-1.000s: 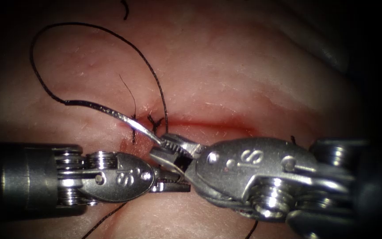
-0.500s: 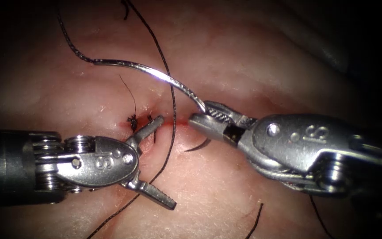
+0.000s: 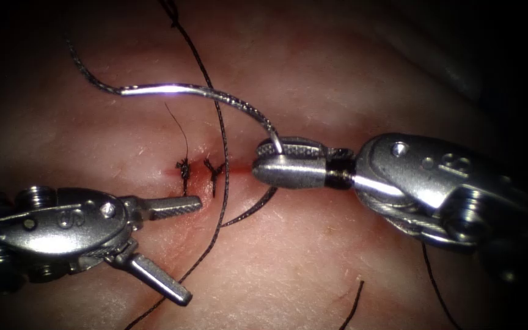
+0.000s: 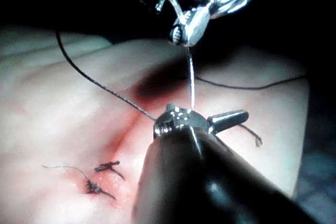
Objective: Wound Closure
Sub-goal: Hand the needle back to the left to adjust grip
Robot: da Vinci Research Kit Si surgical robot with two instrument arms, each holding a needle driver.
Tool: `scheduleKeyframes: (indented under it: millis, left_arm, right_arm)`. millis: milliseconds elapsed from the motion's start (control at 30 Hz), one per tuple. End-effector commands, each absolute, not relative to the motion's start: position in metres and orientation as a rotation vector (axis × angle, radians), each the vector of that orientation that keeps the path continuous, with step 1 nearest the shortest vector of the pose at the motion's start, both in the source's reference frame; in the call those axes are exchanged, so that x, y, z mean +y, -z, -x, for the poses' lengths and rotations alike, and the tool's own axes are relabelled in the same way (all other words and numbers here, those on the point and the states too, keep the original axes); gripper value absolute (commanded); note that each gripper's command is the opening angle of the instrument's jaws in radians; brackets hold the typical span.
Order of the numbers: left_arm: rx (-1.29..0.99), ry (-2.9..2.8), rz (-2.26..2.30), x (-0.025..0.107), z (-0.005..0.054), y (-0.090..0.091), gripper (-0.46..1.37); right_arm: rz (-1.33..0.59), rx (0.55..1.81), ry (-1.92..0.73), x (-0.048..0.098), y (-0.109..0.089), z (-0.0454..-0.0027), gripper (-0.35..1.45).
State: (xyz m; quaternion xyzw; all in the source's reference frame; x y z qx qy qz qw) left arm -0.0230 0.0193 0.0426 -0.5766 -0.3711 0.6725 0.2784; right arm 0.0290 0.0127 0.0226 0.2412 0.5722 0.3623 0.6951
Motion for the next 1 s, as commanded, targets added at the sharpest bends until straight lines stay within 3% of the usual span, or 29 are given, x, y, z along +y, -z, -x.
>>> scheduleKeyframes:
  millis: [33, 600, 667, 800, 833, 967, 1000]
  left_arm:
    - [-1.043, -1.804, 1.543, 0.0194, 0.0232, -0.0427, 1.04]
    - [-1.263, -1.715, 1.551, 0.0206, 0.0256, -0.0431, 1.15]
    - [-1.267, -1.712, 1.552, 0.0208, 0.0259, -0.0433, 1.07]
    - [-1.299, -1.701, 1.543, 0.0211, 0.0257, -0.0438, 0.66]
    - [-1.309, -1.695, 1.536, 0.0211, 0.0256, -0.0438, 0.48]
    - [-1.347, -1.692, 1.531, 0.0209, 0.025, -0.0438, 0.22]
    - [-1.366, -1.688, 1.534, 0.0207, 0.0248, -0.0437, 0.09]
  right_arm:
    - [-0.545, 1.281, -0.802, 0.0127, -0.0227, -0.0291, -0.35]
    - [-0.592, 1.324, -0.749, 0.011, -0.023, -0.0306, -0.35]
    - [-0.597, 1.328, -0.744, 0.0108, -0.023, -0.031, -0.35]
    - [-0.6, 1.332, -0.739, 0.0105, -0.0229, -0.0313, -0.35]
    - [-0.6, 1.332, -0.738, 0.0104, -0.023, -0.0312, -0.35]
    - [-0.601, 1.337, -0.734, 0.0102, -0.0231, -0.0308, -0.35]
    - [-0.601, 1.337, -0.733, 0.0101, -0.0231, -0.0307, -0.35]
